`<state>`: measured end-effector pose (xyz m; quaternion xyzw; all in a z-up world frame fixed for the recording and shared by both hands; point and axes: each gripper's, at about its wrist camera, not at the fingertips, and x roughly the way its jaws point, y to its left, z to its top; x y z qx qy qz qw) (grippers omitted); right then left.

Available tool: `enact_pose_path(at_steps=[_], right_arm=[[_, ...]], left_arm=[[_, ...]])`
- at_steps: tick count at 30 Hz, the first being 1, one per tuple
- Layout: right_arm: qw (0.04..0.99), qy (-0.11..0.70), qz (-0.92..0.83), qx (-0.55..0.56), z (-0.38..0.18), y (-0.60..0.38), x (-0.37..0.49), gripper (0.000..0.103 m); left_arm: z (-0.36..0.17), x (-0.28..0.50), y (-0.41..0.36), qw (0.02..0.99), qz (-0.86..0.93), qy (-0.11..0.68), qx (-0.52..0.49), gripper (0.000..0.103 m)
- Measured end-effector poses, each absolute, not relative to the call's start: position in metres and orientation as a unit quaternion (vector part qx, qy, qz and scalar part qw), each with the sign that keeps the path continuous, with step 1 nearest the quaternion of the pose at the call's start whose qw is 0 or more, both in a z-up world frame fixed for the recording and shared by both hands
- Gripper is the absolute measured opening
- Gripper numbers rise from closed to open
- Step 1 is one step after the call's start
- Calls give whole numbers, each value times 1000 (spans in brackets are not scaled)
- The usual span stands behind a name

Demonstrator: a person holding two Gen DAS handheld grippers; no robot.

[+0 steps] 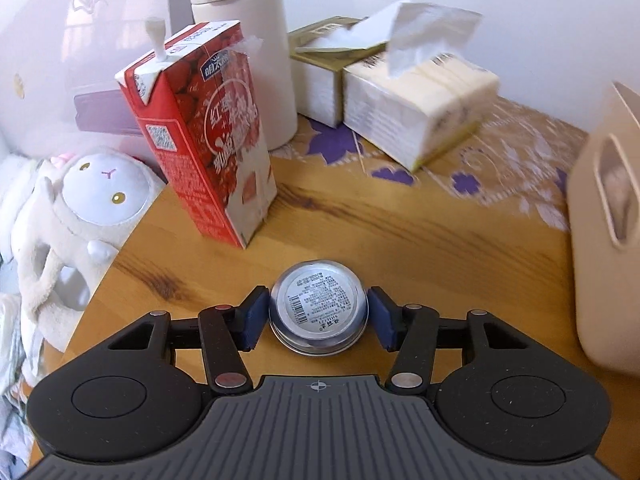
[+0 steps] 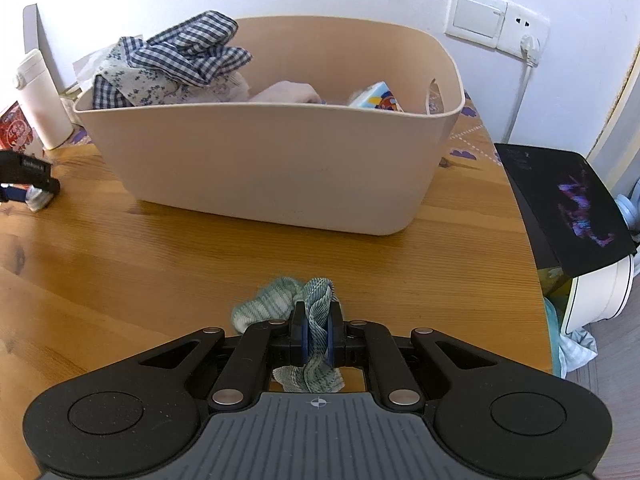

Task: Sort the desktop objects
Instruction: 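Lift the round tin with the left tool while the right tool holds the scrunchie, then carry the tin and scrunchie over the basket with both tools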

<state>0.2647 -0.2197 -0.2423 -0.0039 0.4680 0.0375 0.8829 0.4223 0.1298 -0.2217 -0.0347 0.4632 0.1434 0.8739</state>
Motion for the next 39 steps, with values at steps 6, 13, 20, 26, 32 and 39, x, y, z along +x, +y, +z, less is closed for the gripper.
enact_pose_path(at_steps=[6,13,20,26,32,39], right_arm=[[890,454,43,0,-232,-219,254,9],[897,440,45,7,-217,-226,232,9],[906,420,46,18,-199,-238,210,8],[919,391,54,23,-170,-249,195,8],[935,349,62,25,-134,-261,188,9],[949,308,57,24,-100,-272,199,8]], left_arm=[[-204,394,114,883,104,457,-17,55],[-173,357,83,896,28,443,-6,55],[-135,322,45,910,-24,414,9,55],[-97,301,23,921,-49,386,22,55],[-62,294,7,930,-72,358,33,55],[-31,300,-14,935,-92,340,52,55]])
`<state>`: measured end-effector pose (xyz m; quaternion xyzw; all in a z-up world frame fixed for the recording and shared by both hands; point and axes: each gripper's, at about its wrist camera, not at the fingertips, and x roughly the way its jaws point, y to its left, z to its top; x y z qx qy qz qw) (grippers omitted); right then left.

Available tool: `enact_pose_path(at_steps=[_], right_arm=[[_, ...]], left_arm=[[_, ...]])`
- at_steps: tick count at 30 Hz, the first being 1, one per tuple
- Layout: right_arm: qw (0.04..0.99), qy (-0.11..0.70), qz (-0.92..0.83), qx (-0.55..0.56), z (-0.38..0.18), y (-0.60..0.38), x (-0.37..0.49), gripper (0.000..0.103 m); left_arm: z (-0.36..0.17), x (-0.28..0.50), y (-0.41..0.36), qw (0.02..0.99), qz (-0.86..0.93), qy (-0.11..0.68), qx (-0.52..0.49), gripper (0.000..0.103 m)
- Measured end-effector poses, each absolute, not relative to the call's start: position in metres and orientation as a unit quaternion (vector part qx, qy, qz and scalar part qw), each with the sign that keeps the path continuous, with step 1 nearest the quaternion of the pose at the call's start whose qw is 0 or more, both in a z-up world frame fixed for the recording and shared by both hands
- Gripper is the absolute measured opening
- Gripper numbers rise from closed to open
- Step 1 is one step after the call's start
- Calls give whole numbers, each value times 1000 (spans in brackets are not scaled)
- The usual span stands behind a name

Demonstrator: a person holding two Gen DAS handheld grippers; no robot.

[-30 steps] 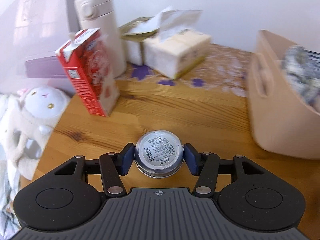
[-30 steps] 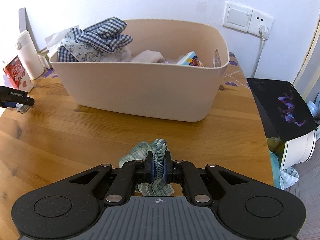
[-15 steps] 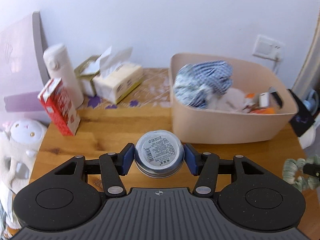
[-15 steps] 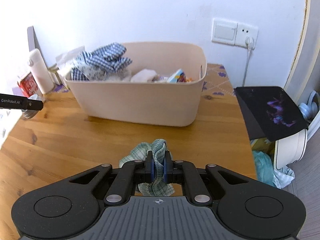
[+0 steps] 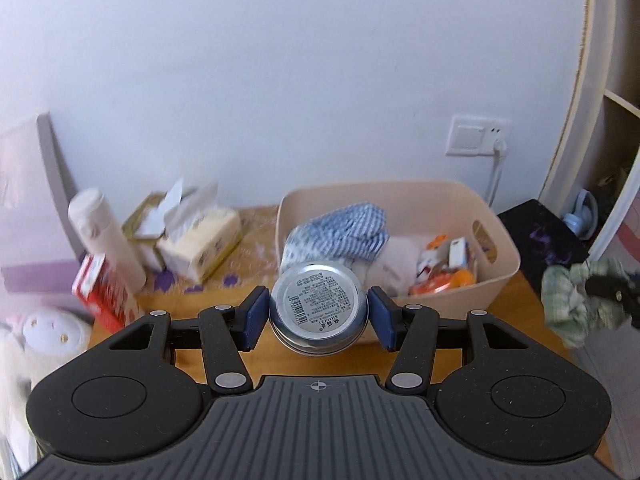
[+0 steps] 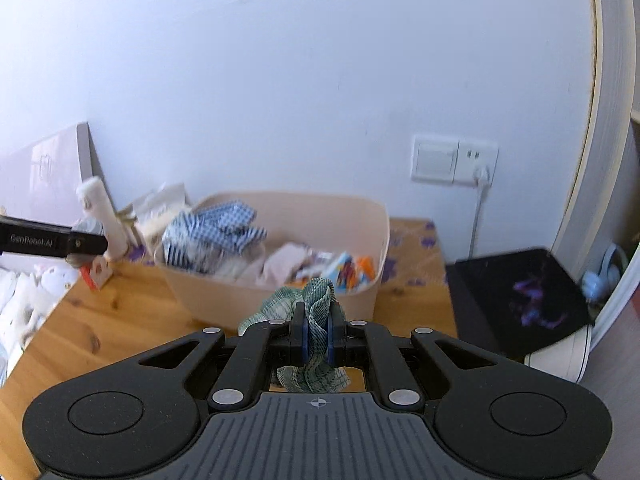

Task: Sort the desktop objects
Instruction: 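Carry the tin and scrunchie over the basket with both tools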

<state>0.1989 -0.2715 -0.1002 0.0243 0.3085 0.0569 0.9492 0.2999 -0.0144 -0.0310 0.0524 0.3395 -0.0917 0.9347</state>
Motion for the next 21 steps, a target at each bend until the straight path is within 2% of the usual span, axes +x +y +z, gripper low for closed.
enact_pose_path(at_steps=[11,21], right_arm=[[962,268,35,28,-70,-284,253,8],[961,271,24,38,-84,-277,307,8]], left_arm=[[-9,360,-39,943,-100,310,70,55],[-29,437,-57,939,-105,319,69,55]])
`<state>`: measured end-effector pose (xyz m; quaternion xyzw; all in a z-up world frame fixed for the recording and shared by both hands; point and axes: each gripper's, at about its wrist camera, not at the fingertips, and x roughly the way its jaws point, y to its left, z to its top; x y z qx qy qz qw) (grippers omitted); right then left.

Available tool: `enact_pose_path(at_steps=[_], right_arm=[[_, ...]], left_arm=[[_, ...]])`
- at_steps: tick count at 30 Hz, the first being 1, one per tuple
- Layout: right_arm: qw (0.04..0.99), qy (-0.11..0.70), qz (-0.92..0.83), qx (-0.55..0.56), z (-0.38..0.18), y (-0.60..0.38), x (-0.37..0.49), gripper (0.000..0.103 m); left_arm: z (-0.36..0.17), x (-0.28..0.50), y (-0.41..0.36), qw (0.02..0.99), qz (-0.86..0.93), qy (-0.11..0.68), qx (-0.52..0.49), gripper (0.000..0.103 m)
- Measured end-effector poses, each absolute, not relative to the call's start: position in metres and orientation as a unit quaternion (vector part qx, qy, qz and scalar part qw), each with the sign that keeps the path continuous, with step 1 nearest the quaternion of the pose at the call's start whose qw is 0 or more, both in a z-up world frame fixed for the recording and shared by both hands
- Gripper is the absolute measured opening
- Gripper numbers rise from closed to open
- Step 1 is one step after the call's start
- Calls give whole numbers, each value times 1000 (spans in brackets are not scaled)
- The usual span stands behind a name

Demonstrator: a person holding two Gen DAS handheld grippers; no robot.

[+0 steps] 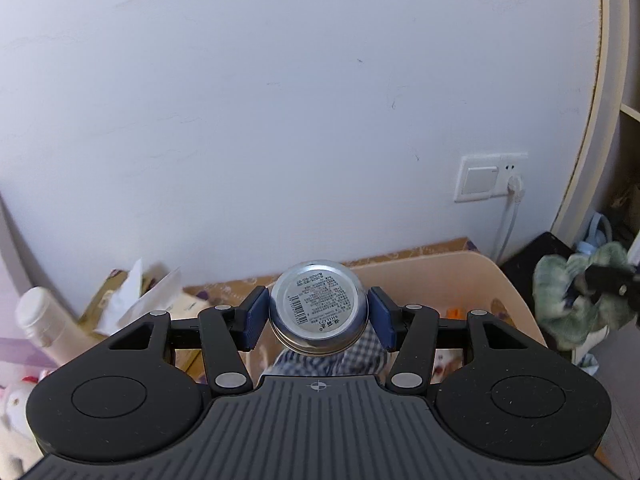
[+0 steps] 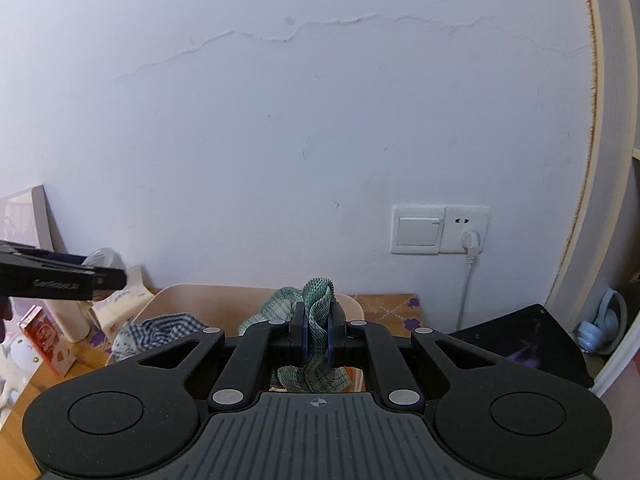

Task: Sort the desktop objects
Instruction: 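Carry the tin and scrunchie over the basket with both tools, then open both tools to drop the tin and scrunchie into the basket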

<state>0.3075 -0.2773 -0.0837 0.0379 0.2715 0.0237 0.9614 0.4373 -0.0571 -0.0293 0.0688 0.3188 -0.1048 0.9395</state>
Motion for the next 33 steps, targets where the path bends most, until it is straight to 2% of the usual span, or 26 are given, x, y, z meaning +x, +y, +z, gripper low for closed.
enact_pose_path(at_steps=[15,17,18,19,20,21,26,29,31,33], right_arm=[[929,367,24,37,-149,-246,382,12],[923,381,22,46,-156,-247,384,17],[921,386,21,56,-157,-248,384,18],[918,391,22,69,-160,-251,384,28],[916,394,24,77,-161,-251,384,35],[914,397,26,77,-162,-251,383,38],[913,400,30,67,-159,-249,381,65],[915,398,23,55,-152,-244,377,78],[916,397,26,49,-148,-242,374,81],[916,397,26,46,-144,-242,372,89]], left_arm=[[-105,500,-80,898,-118,417,78,56],[-110,503,-80,895,-123,424,68,58],[-111,502,-79,896,-124,421,66,66],[-111,501,-78,898,-122,417,68,74],[-111,500,-78,900,-119,413,70,76],[-111,500,-79,901,-119,410,71,78],[-109,499,-79,897,-123,418,74,81],[-106,493,-79,898,-120,416,80,81],[-102,490,-79,899,-119,414,77,81],[-96,484,-78,901,-119,412,73,81]])
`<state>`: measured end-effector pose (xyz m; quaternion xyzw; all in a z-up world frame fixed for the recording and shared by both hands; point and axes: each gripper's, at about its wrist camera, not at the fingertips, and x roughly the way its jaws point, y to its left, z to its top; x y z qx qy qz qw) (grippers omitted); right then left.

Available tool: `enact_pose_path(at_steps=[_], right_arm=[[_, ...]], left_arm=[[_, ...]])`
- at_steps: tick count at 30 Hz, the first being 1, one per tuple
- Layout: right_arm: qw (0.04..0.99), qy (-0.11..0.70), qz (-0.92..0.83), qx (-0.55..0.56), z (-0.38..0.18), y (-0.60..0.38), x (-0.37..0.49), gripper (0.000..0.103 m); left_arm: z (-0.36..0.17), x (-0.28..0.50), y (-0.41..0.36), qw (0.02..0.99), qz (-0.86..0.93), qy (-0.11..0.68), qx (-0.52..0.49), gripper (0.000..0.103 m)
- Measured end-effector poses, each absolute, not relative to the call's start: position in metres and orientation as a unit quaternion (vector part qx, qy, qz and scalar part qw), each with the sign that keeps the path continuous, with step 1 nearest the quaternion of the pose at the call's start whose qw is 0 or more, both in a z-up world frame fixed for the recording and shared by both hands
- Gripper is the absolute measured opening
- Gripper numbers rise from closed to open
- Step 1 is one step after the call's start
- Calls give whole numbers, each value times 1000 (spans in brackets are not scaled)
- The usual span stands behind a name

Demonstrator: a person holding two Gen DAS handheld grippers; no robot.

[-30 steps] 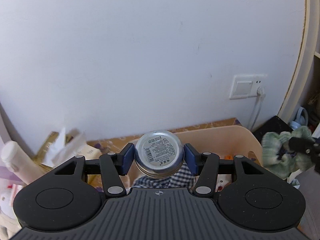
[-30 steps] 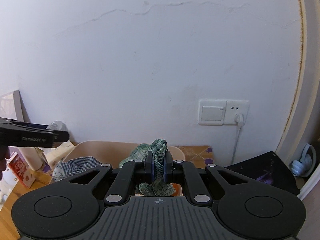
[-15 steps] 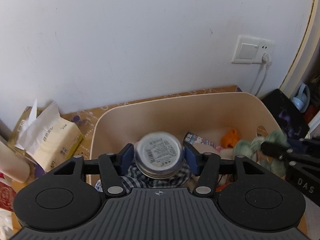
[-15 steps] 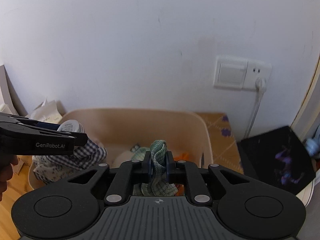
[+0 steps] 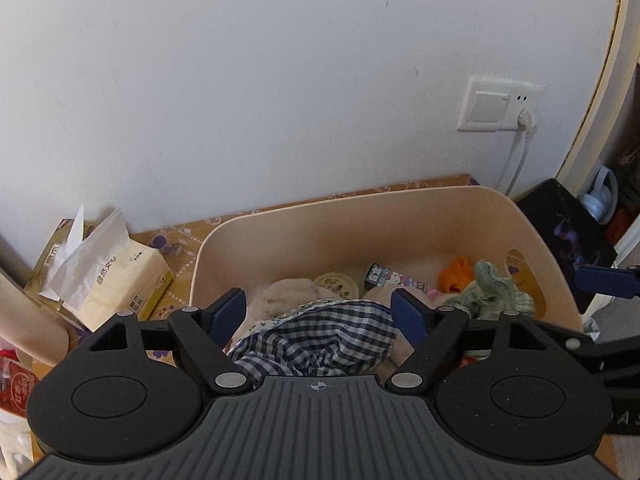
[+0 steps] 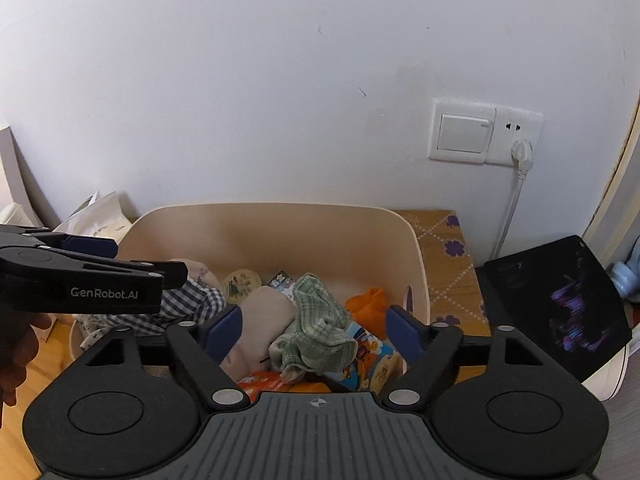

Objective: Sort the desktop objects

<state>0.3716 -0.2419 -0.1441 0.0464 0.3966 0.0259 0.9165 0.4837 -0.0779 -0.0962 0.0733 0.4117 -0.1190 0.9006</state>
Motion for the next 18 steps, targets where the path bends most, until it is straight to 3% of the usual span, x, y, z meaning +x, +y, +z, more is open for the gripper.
enact_pose_path(at_steps=[6,18], right_arm=[[918,395,9,41,-126,-240,355,103],[927,376,14,4,-84,-219,290,103]], left_arm=[[-75,462,-76,894,-122,426,74,81],[-24,376,-60,909,-116,395,64,81]])
